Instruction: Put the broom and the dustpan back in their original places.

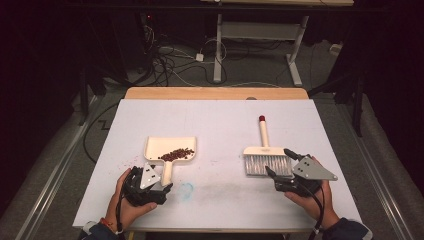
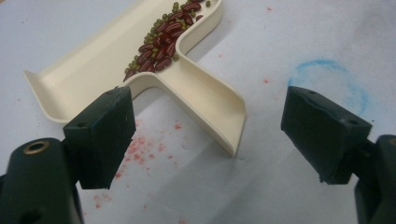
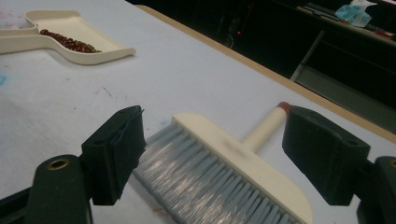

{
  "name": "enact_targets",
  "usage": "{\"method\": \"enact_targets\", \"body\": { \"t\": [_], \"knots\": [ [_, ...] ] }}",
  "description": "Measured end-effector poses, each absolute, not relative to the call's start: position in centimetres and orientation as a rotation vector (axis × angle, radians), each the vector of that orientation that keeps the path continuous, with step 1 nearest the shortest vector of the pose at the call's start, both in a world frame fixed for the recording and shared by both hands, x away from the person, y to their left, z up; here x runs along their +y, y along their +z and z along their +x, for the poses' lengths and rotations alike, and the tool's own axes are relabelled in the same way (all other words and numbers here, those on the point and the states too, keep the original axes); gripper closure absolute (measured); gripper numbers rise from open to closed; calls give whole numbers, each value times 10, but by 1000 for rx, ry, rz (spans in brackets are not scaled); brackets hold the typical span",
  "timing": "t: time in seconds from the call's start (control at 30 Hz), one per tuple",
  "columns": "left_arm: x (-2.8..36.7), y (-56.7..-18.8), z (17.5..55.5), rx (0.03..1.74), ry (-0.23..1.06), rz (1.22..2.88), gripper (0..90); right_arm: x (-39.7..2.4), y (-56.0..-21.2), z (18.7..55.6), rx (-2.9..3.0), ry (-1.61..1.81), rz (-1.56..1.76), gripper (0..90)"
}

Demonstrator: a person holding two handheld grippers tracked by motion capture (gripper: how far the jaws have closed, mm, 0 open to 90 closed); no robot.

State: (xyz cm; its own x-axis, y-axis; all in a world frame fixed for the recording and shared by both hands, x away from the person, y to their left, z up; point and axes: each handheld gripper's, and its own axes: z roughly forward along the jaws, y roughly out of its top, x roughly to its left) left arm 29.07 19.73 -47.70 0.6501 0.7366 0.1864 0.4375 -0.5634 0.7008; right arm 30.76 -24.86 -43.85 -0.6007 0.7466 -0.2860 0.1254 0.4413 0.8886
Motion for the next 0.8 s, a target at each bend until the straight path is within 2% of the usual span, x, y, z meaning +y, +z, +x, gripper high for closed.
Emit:
{"method": "enact_targets", "body": {
  "t": [0.37, 0.8],
  "knots": [
    [192, -476, 292, 851, 656, 2230, 178, -266, -466, 295, 2059, 1084, 830, 217],
    [194, -475, 287, 853, 658, 2235, 178, -264, -464, 294, 2063, 1076, 796, 216]
  ]
}}
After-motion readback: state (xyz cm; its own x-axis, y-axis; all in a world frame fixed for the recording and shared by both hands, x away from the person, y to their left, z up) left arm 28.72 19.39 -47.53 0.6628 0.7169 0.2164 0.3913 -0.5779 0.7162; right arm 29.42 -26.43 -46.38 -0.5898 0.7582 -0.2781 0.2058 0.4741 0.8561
